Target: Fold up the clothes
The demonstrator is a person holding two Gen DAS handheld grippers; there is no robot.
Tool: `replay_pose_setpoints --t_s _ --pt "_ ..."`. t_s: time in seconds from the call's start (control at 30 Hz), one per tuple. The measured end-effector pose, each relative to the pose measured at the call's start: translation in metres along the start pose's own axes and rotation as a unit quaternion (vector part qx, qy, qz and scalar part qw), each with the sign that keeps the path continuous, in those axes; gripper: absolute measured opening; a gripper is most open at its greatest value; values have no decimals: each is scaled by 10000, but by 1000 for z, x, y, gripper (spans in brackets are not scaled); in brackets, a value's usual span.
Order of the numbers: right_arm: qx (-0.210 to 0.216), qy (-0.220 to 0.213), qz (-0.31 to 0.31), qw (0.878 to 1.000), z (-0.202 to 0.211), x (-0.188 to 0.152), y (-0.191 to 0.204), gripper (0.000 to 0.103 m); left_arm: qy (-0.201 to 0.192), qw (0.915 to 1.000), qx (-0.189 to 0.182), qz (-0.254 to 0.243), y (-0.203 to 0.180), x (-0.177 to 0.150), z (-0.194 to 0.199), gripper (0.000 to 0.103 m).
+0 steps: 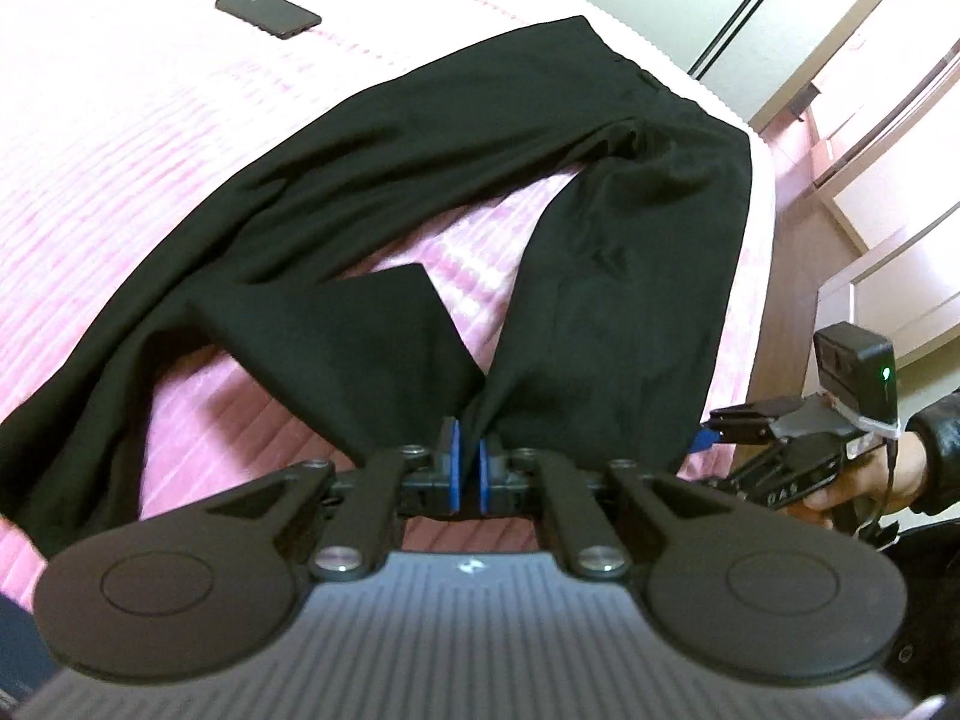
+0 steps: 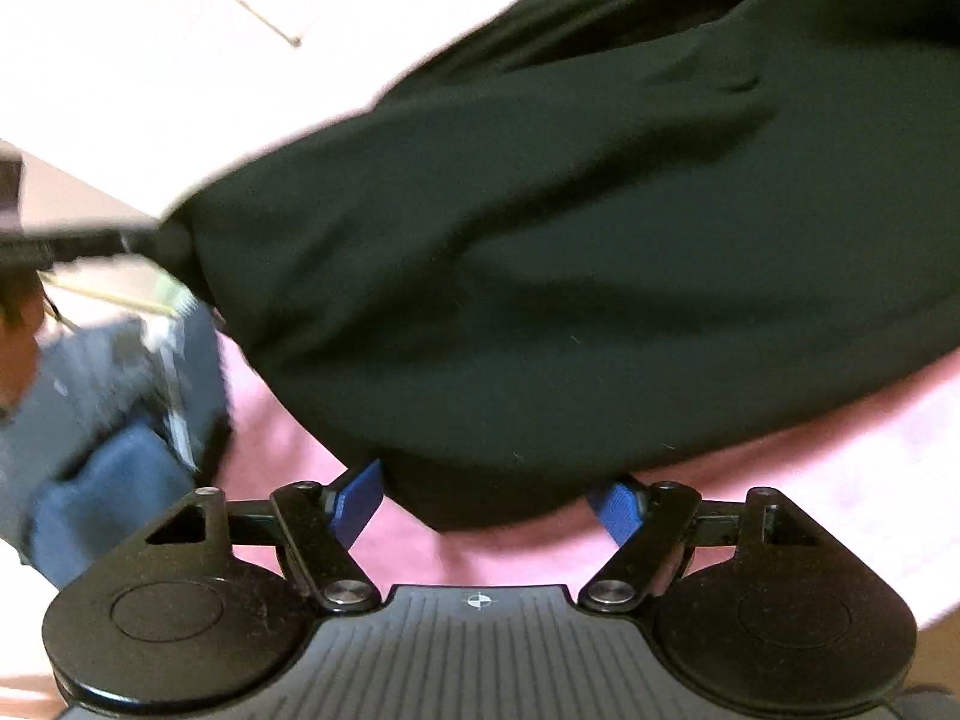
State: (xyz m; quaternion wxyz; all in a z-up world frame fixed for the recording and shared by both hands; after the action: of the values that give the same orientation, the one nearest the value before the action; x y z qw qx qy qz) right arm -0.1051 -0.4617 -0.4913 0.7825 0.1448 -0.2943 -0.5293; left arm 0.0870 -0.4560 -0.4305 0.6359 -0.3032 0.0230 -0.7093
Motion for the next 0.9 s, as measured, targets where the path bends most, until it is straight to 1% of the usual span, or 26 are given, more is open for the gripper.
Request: replay_pose_setpoints --t_s 0.03,0.07,0.1,0.17,0.2,0.27,0.3,0.33,0.37,0.4,0.43,0.47,0.5,0.57,0.67,0.7,0.73,0.77,0.8,0.87,0.9 --pt "168 -29 -39 9998 2 1 4 71 23 10000 93 16 -2 -2 2 3" --pt "370 11 -52 9993 5 3 9 52 41 9998 178 73 -5 -6 8 3" --pt "549 98 -49 9984 10 4 13 44 56 9996 250 149 -7 -10 14 0" --pt "888 307 -97 9955 22 5 21 43 65 9986 409 341 -13 -18 33 0" --pt "1069 414 -230 9931 30 6 23 43 59 9980 464 421 -17 -20 43 0" --pt "1455 537 -539 9864 52 13 23 43 -32 9978 516 408 -23 -15 60 0" --pt "1576 480 -600 9845 63 19 22 43 -93 9979 562 308 -25 -11 65 0" --pt "1677 410 -655 9828 74 26 21 43 -147 9979 620 91 -26 -7 68 3" --pt "1666 282 -678 9833 83 34 20 43 -142 9969 731 -233 -26 -5 65 5" --pt "1602 161 -704 9844 87 39 19 43 -128 9946 851 -573 -26 -5 62 24" --pt "1521 26 -735 9856 90 45 16 43 -5 9905 924 -1017 -24 -12 50 52" --pt "1455 -91 -730 9866 91 48 15 43 136 9840 986 -1478 -22 -20 36 63" --pt "1390 -209 -724 9874 92 50 13 43 278 9751 1046 -1936 -19 -29 23 70" --pt "1272 -393 -715 9885 88 50 15 43 731 9605 805 -2563 -15 -57 -7 70" --pt "1237 -539 -746 9880 81 40 24 43 1245 9400 405 -3152 -11 -100 -49 69" --pt "1252 -555 -783 9875 78 38 27 43 1337 9356 317 -3251 -9 -111 -61 69" --pt "1204 -579 -739 9883 77 36 27 43 1382 9318 343 -3338 -6 -118 -72 65" --pt "1016 -603 -517 9917 78 33 26 44 1371 9283 477 -3422 -1 -125 -79 61" --pt "828 -626 -293 9942 79 29 25 44 1321 9279 571 -3440 2 -127 -83 51" --pt "351 -626 300 9970 71 14 27 44 1151 9340 597 -3329 7 -125 -86 29" --pt "103 -570 651 9962 63 6 27 45 1117 9370 576 -3260 8 -125 -84 15"
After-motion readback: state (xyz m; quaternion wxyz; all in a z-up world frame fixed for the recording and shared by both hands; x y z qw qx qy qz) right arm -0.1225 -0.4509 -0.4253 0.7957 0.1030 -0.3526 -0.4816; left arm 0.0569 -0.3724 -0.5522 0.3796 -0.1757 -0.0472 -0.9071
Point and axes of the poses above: each gripper's, at about its wrist camera, not at the fingertips, and z roughly against the way its jaws point, y to its left, x to its top, the point moved 9 cm from there along -z, roughly the way its jaws point, and after that the axes turned 9 degrees about -x, right-handed, at the moved point
